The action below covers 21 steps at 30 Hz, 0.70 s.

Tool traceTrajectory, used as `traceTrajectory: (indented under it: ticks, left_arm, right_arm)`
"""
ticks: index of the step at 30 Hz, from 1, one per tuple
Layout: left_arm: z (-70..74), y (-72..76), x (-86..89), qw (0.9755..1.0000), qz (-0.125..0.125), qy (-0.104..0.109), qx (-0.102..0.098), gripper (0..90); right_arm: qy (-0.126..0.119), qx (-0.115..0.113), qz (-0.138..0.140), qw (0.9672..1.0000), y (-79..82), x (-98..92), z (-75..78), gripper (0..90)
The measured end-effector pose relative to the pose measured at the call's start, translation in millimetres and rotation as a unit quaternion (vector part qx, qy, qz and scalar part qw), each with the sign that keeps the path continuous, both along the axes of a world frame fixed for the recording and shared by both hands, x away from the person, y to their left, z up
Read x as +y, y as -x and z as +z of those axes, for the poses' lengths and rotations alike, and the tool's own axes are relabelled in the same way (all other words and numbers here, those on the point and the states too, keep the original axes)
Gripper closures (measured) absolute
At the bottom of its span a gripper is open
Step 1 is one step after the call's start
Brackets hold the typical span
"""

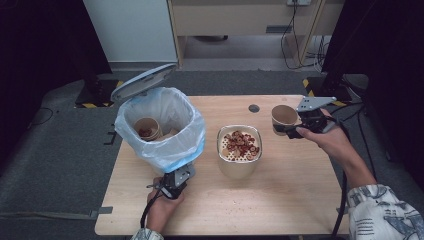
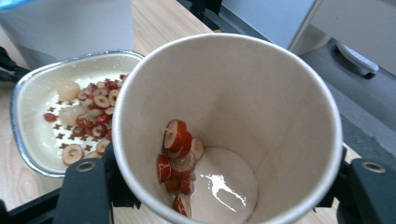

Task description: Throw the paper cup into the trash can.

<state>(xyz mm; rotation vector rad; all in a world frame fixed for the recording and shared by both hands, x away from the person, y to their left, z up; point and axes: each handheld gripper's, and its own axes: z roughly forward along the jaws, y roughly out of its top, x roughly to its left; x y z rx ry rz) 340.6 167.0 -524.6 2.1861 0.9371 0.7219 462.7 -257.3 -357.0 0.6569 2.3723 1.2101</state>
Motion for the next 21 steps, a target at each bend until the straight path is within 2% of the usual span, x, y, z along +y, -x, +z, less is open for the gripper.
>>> traceTrajectory:
  ticks: [11, 15, 21]
  left_arm:
    - [0.0, 0.1, -0.1, 1.0000, 0.000, 0.000, 0.000, 89.1]
    - [-0.1, 0.1, -0.1, 1.0000, 0.000, 0.000, 0.000, 89.1]
    - [0.0, 0.0, -0.1, 1.0000, 0.000, 0.000, 0.000, 89.1]
  right_arm:
    - [-0.024, 0.029, 0.005, 0.9993, -0.1, -2.2, 1.2, 31.9]
    - [-0.026, 0.047, 0.003, 0.9986, -1.3, -2.3, 2.4, 32.1]
    - [-0.032, 0.059, 0.006, 0.9977, -2.1, -3.5, 4.0, 32.2]
